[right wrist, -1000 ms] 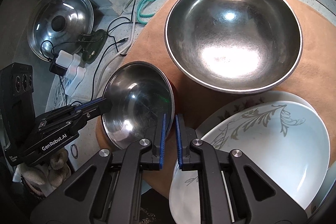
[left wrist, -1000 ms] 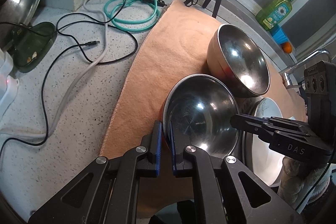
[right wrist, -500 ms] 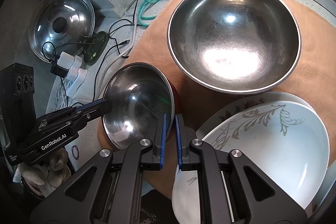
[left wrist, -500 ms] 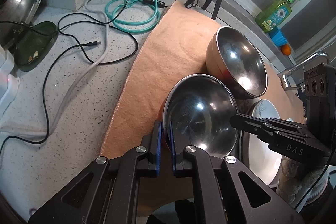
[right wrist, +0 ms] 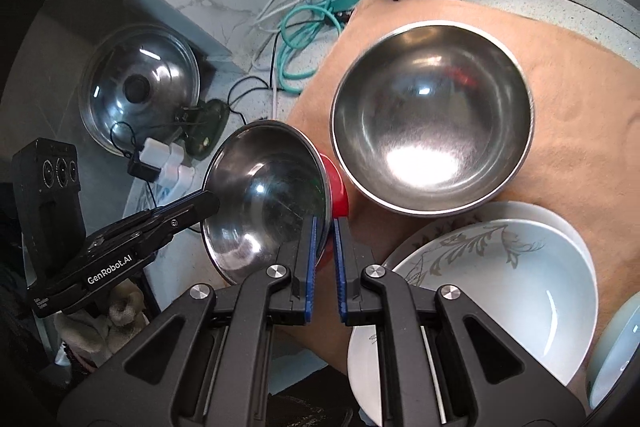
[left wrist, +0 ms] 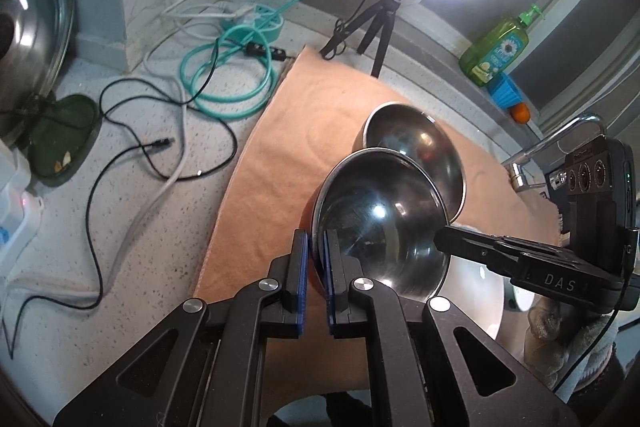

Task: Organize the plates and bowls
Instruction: 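Lower the steel bowl into the red-backed steel bowl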

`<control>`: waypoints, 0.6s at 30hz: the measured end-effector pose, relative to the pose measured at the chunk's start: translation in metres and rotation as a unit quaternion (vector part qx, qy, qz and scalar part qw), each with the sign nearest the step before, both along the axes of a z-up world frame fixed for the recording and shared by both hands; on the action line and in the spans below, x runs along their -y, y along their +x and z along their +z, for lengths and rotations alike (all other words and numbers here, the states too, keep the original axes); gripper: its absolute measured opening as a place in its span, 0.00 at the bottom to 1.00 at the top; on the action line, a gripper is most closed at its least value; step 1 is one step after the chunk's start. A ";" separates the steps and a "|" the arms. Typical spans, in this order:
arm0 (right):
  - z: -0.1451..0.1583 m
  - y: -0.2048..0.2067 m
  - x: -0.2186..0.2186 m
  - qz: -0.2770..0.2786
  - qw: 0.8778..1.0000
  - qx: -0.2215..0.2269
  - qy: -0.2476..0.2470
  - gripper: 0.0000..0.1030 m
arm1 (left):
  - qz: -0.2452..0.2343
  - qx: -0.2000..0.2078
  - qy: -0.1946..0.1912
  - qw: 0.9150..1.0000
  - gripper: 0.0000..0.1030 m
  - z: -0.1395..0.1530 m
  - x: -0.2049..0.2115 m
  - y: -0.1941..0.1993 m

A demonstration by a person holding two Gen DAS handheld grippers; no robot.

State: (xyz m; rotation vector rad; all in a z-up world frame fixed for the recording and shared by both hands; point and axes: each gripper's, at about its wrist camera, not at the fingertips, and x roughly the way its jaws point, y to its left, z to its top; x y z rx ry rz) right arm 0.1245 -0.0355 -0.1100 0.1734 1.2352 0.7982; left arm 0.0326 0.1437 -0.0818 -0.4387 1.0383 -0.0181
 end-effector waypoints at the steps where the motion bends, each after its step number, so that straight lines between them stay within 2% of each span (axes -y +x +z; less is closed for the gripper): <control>1: 0.004 0.002 0.002 -0.003 1.000 0.002 0.003 0.08 | -0.003 0.004 0.002 1.000 0.06 0.003 0.001 0.004; 10: 0.025 0.029 0.027 -0.050 0.998 0.012 0.021 0.08 | -0.034 0.031 0.018 0.999 0.06 0.024 0.021 0.049; 18: 0.019 0.060 0.050 -0.097 0.995 0.011 0.011 0.08 | -0.062 0.019 0.032 0.997 0.06 0.017 0.044 0.090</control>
